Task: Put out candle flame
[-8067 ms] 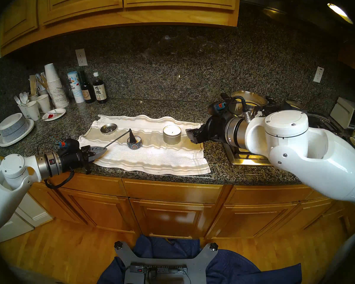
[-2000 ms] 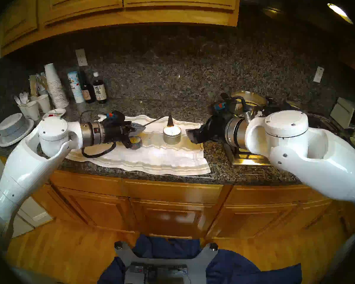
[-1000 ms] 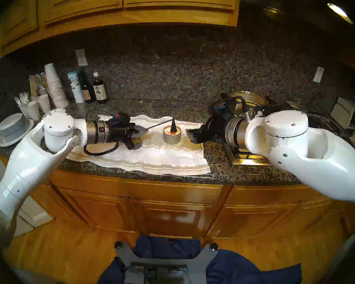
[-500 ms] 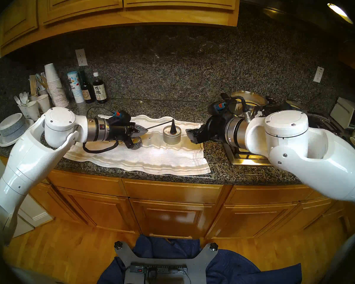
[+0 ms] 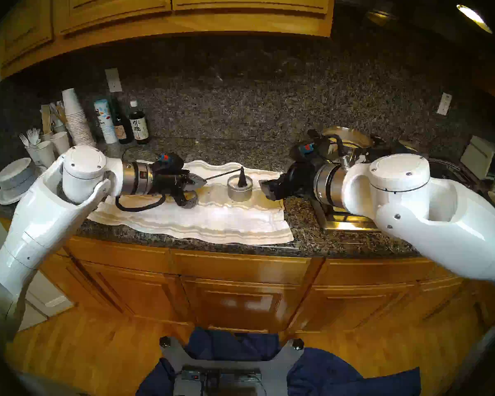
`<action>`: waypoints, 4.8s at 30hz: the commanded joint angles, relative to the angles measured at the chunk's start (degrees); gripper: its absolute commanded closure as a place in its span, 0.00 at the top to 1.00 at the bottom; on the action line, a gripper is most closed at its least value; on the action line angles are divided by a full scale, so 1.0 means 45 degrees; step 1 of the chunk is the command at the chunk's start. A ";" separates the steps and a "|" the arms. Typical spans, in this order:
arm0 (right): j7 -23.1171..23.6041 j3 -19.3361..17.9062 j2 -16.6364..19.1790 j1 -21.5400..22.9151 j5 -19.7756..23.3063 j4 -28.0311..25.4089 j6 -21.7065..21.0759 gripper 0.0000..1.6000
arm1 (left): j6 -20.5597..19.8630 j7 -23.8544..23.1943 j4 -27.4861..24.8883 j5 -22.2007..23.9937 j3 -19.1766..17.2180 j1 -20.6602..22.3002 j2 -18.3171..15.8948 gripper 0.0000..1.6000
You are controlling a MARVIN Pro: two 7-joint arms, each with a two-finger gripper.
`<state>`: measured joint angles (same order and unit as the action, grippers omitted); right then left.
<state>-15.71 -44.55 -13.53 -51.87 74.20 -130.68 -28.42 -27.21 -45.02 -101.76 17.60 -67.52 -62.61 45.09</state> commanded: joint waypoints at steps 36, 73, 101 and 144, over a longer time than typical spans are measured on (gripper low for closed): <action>0.0024 -0.0322 0.0012 0.0323 -0.0007 -0.0010 0.0096 1.00 | 0.0076 -0.0096 -0.0130 0.0033 -0.0331 0.0558 -0.0058 0.00; 0.0021 -0.0320 0.0011 0.0322 -0.0008 -0.0010 0.0096 1.00 | 0.0340 0.0292 0.0116 0.0231 -0.0614 0.0421 0.0288 0.00; 0.0029 -0.0321 0.0013 0.0328 -0.0004 -0.0009 0.0096 1.00 | 0.0188 0.0131 -0.0089 0.0128 -0.0550 0.0266 0.0045 0.00; 0.0024 -0.0319 0.0013 0.0327 -0.0005 -0.0010 0.0096 1.00 | 0.0149 -0.0399 0.0085 -0.0392 -0.0338 0.0558 0.0086 0.00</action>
<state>-15.71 -44.54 -13.53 -51.85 74.22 -130.68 -28.42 -26.61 -46.93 -100.58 15.85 -67.75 -62.42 45.60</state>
